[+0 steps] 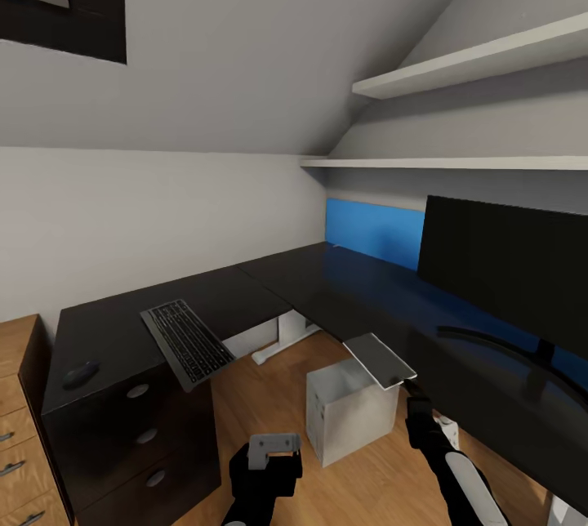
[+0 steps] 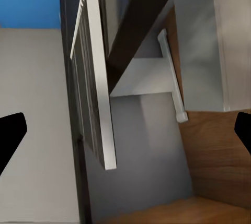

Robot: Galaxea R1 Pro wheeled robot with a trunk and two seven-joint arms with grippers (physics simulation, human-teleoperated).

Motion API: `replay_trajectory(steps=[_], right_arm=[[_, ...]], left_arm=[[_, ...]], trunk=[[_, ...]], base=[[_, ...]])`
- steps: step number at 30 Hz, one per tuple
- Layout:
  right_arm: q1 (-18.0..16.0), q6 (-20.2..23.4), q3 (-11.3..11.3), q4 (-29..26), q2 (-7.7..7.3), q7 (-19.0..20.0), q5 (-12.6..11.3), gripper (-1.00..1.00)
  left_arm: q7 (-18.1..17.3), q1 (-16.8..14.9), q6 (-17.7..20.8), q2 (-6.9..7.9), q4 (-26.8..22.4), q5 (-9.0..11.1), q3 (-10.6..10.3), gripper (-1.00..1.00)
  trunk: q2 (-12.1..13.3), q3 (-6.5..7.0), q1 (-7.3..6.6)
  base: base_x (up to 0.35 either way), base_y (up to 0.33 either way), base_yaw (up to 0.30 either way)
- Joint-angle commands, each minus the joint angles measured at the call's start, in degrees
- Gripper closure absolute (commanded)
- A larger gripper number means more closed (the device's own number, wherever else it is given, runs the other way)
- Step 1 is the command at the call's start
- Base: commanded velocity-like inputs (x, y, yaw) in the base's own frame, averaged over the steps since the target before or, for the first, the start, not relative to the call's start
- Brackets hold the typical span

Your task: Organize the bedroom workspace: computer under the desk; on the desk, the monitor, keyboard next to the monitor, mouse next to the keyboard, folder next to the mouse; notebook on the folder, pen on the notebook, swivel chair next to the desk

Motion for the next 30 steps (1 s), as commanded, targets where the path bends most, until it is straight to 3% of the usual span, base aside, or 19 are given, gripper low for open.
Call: replay_trajectory(steps=[1, 30], right_arm=[[0.0, 0.3, -0.1, -0.1, 0.05, -0.1, -0.4, -1.0], [0.0, 0.3, 0.7, -0.2, 0.05, -0.1, 1.1, -1.0]], left_arm=[[0.4, -0.1, 0.2, 0.01, -0.1, 0.3, -0.1, -1.0], [0.5, -0.1, 0.1, 0.08, 0.1, 0.3, -0.2, -1.0]], trunk=[[0.0, -0.07, 0.0], [0.0, -0.07, 0.0]], base=[[0.0, 0.0, 0.0], [0.075, 0.048, 0.0]])
